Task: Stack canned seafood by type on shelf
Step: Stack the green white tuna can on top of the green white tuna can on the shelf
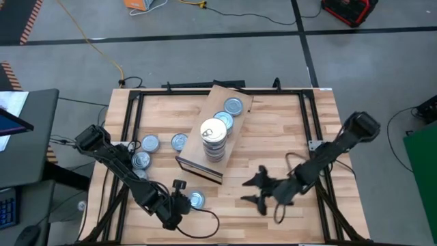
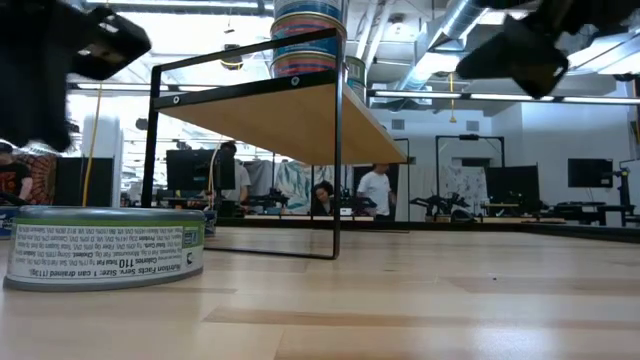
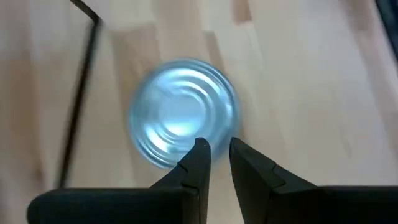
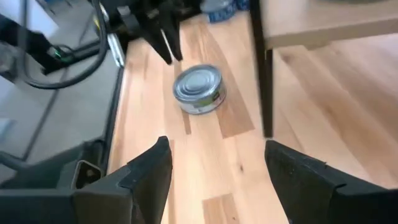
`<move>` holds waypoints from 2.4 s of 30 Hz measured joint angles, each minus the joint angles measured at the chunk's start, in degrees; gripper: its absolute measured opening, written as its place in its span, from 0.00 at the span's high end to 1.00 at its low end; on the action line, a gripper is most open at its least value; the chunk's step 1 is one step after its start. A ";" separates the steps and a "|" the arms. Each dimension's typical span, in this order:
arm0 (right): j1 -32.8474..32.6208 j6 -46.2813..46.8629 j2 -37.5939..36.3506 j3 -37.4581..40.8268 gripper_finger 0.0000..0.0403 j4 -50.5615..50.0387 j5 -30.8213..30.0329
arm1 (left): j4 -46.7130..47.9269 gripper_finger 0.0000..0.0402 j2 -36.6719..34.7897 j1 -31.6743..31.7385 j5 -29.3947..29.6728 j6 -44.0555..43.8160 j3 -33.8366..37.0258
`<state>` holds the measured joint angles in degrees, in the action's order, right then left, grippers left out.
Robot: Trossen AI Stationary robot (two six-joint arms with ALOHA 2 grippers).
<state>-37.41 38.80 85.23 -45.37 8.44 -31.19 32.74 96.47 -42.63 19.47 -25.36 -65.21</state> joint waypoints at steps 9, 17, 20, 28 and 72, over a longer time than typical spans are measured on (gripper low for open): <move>-0.11 -10.49 18.40 -15.59 0.30 -0.11 1.30 | 0.09 0.86 -0.09 -3.53 3.59 -8.86 3.84; 2.94 -15.35 27.61 -22.36 0.30 1.29 1.23 | -5.44 0.86 -0.11 -3.80 3.23 -9.34 8.26; 4.90 -15.31 30.39 -23.85 0.30 1.38 1.25 | -3.47 0.86 -0.11 -3.80 3.03 -9.39 8.50; 8.64 -16.09 38.14 -29.98 0.30 1.07 4.99 | -3.27 0.86 -0.11 -3.69 7.80 -9.14 8.48; 4.39 -5.90 38.54 -30.55 0.30 -12.04 5.10 | -20.03 0.64 8.81 4.49 4.37 -3.05 4.57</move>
<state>-33.03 32.90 123.76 -75.92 -3.61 -26.09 12.71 105.27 -38.15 23.84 -28.41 -60.64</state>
